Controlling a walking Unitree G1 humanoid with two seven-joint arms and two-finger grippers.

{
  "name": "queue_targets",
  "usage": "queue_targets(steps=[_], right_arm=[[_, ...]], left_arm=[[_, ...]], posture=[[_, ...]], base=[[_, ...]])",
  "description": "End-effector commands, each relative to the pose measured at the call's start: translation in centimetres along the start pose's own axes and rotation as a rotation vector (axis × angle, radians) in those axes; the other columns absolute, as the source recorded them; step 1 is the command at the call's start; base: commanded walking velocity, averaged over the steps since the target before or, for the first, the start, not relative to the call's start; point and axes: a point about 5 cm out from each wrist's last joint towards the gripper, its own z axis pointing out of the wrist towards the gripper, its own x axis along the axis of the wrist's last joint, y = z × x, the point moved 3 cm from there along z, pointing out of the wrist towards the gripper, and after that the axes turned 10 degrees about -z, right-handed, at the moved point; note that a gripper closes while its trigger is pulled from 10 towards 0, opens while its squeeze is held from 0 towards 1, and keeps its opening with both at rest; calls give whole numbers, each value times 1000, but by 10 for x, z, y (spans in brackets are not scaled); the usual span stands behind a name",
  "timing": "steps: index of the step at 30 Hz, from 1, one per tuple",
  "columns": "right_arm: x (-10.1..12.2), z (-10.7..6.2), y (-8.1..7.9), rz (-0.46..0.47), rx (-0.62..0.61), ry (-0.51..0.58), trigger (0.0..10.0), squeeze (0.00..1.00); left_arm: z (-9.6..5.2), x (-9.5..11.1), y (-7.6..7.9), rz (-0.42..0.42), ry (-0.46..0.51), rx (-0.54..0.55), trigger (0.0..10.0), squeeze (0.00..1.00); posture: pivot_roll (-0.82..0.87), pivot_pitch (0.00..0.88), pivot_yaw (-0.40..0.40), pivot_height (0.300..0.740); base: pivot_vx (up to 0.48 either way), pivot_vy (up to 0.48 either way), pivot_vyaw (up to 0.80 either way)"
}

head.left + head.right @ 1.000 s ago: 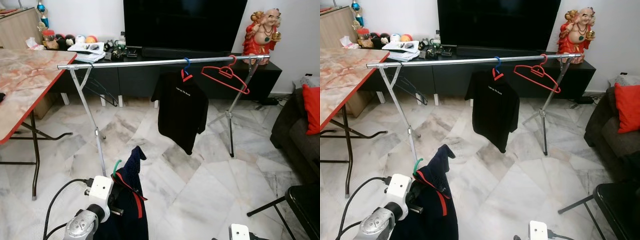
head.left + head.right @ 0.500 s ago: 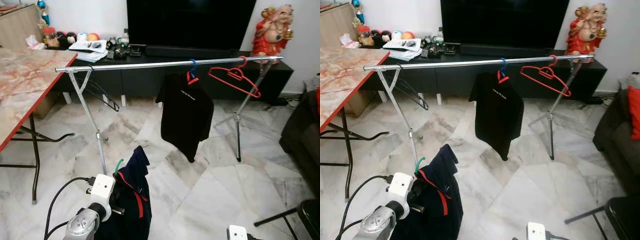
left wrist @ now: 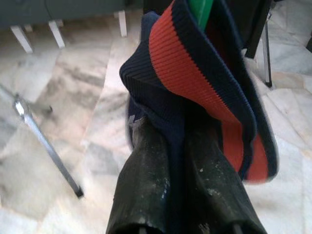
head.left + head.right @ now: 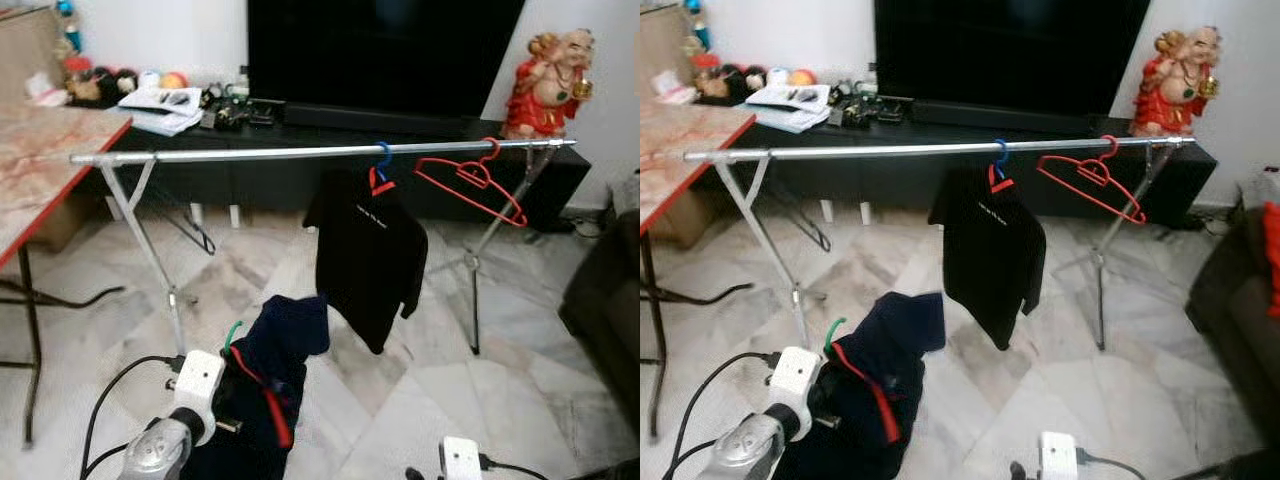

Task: Hang hanger

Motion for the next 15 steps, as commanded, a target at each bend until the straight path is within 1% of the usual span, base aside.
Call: queue_targets(steps=[1, 8, 15], right_arm=[[-11, -3, 12, -4, -28, -36, 10000, 0], [-19, -6, 23, -7, -36, -55, 10000, 0], [-20, -7, 25, -2, -36, -57, 10000, 0]], left_arm=[[4, 6, 11, 13, 20, -41, 10000, 0], [5, 6, 15, 14, 17, -58, 10000, 0], [7, 6, 20, 14, 11, -80, 10000, 0]], posture=[[32, 57, -47, 740], [34, 61, -46, 740], [33, 61, -47, 740]], base=[[311, 0, 0], [314, 0, 0], [325, 0, 0]])
